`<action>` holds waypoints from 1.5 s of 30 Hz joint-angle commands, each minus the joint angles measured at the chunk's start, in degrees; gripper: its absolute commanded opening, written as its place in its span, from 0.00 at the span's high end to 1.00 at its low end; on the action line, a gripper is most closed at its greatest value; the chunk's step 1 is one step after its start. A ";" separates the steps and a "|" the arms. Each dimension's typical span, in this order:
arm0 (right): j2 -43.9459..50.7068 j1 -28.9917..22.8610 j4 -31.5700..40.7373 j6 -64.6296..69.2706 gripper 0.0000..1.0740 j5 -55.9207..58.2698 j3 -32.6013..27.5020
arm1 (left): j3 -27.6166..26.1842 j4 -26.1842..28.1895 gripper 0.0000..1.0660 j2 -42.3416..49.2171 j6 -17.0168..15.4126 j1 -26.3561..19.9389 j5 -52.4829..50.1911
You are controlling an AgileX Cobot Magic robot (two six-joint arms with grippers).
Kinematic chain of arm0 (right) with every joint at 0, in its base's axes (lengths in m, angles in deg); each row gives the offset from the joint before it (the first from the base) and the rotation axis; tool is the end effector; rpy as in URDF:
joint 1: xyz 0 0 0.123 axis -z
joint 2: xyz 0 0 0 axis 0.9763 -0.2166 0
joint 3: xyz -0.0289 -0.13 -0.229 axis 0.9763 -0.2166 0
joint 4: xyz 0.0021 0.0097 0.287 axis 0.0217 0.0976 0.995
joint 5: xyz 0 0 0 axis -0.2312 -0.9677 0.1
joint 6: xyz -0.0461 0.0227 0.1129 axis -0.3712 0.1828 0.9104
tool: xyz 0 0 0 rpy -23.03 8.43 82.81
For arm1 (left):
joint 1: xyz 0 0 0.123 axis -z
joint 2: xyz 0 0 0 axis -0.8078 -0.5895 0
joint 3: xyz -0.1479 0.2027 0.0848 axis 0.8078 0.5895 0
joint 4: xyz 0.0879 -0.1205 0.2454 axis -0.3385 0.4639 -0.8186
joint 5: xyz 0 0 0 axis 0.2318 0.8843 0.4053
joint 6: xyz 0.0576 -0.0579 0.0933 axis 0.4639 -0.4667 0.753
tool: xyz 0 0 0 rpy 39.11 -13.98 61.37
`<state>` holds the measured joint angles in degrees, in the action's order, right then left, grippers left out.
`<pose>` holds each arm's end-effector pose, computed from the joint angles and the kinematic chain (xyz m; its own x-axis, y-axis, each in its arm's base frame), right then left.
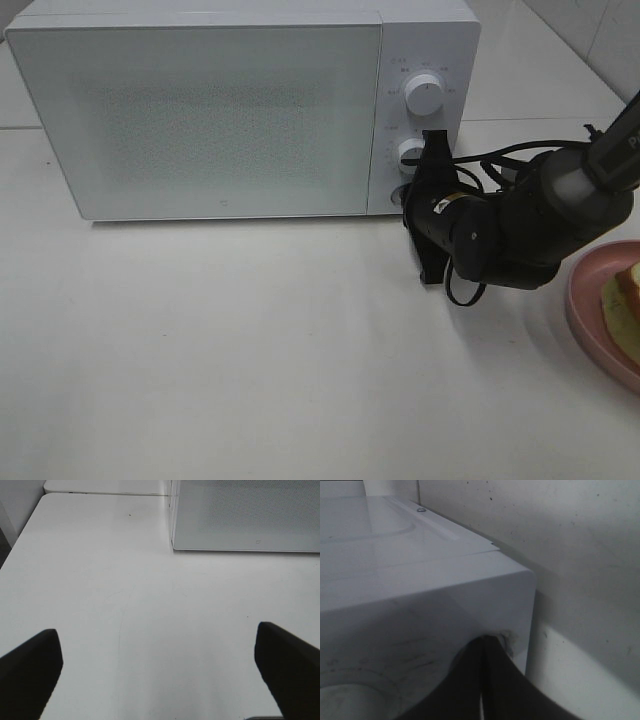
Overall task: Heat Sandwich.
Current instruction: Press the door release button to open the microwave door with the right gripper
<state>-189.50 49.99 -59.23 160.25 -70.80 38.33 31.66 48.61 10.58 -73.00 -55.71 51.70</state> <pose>0.3796 0.1467 0.0238 -0.0808 0.9966 -0.0134 0.3748 0.0429 0.9261 0.0767 -0.0046 0.2815 -0.4367 -0.0377 -0.8988 0.0083 0.9989 -0.0459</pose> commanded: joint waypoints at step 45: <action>0.92 0.86 3.04 -7.05 1.00 -10.20 9.63 | 0.23 0.17 0.07 1.43 0.06 -0.17 -0.57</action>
<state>-190.53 48.78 -51.72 154.64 -66.39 43.08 31.66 48.61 10.58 -73.00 -55.71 51.70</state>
